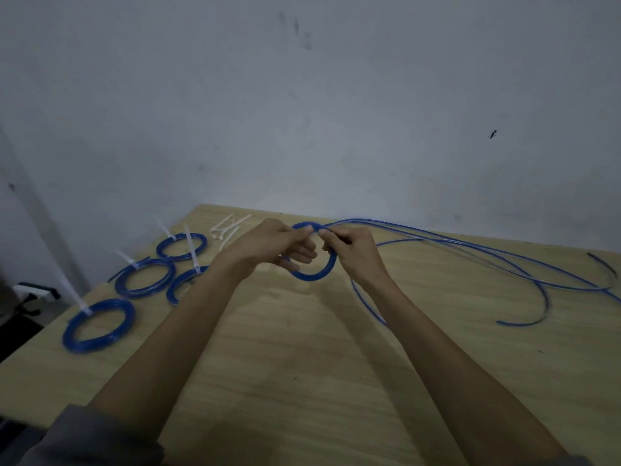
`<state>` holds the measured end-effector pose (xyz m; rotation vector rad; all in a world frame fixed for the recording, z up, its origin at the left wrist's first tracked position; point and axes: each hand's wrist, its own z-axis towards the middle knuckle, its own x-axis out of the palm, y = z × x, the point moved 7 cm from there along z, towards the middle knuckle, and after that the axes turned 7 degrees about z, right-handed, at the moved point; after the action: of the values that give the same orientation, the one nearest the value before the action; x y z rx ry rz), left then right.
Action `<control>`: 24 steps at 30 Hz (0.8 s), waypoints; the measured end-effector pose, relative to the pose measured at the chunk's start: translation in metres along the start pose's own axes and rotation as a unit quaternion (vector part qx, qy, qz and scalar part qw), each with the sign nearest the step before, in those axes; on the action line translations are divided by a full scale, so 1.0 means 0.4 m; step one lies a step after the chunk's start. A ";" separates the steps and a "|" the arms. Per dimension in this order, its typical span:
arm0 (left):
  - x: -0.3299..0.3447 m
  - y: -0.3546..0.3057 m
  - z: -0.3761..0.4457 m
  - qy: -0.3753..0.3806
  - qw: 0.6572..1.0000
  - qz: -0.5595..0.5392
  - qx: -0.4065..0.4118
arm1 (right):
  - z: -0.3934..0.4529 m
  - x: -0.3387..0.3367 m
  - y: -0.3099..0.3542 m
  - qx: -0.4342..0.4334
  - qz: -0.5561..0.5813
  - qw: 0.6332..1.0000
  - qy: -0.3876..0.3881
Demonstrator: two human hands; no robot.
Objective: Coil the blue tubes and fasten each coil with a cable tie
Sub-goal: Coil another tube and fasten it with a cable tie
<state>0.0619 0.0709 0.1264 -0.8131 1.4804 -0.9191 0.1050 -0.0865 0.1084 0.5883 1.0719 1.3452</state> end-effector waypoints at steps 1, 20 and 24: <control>-0.031 -0.008 -0.002 -0.037 0.997 0.060 0.033 | 0.003 0.010 -0.001 0.007 0.001 1.000 0.014; -0.305 0.105 0.106 -0.234 0.939 0.210 0.139 | 0.204 0.290 0.022 0.099 0.201 0.973 0.056; -0.343 0.142 0.127 -0.133 0.975 0.147 0.100 | 0.243 0.341 0.005 0.128 0.246 0.957 0.090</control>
<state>0.1276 0.2133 0.1356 -0.5283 1.2116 -0.6927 0.1732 0.0664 0.1151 0.9872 1.3137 1.7265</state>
